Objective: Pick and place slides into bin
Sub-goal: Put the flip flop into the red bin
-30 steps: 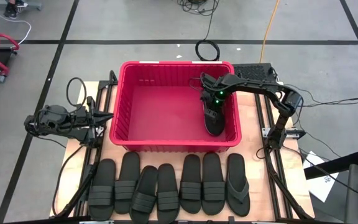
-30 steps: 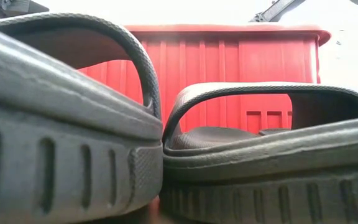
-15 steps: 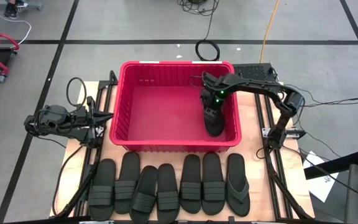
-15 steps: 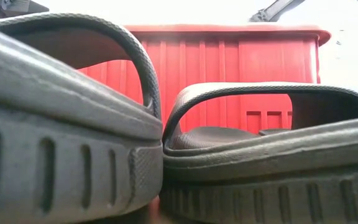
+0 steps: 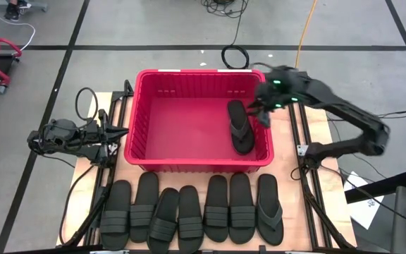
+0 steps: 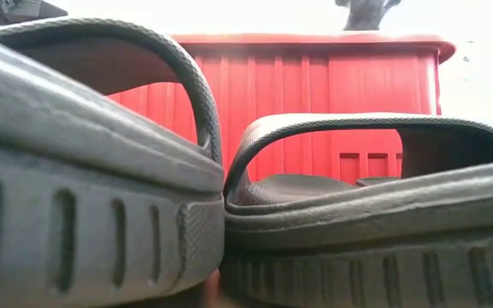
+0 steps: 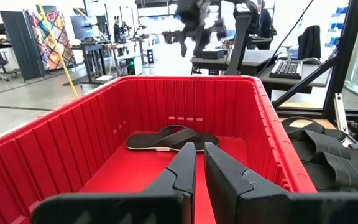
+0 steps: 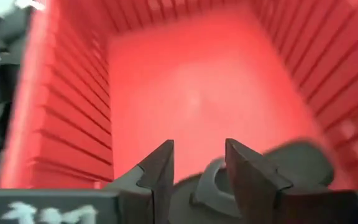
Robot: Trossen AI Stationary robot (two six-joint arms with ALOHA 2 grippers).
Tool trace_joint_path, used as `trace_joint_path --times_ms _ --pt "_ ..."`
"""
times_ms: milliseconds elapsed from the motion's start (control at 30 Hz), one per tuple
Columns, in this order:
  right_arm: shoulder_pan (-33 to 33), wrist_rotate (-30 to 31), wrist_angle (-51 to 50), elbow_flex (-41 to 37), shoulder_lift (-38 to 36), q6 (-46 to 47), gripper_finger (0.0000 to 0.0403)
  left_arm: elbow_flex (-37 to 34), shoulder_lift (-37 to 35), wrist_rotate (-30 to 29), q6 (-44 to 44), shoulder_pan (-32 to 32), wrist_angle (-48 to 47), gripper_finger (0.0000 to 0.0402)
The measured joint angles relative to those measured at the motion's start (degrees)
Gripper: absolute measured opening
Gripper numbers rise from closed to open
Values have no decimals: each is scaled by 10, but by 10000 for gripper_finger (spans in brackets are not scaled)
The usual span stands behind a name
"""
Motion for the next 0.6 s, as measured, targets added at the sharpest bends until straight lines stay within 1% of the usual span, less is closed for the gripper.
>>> trace_joint_path --times_ms 67,133,200,233,267,367,433,500,600 --pt "10 -3 1 0 -48 -19 114 0 0 0 -1 0 0 31" --pt "17 -29 5 0 -89 -29 90 0 0 0 -4 0 0 31" --pt "23 -50 7 0 -120 -24 51 0 0 0 -11 0 0 31" --pt "26 -52 7 0 -132 -14 29 0 0 0 -13 0 0 31" --pt "30 -48 5 0 -142 -3 15 0 0 0 -16 0 0 31" --pt "47 -27 2 0 -164 38 7 0 0 0 -22 0 0 31" --pt "68 -34 -23 0 -174 62 2 0 0 0 -23 0 0 31" --pt "96 -56 -84 0 -181 88 1 0 0 0 -24 0 0 31" --pt "145 -86 -212 0 -187 141 0 0 0 1 -29 0 0 31"
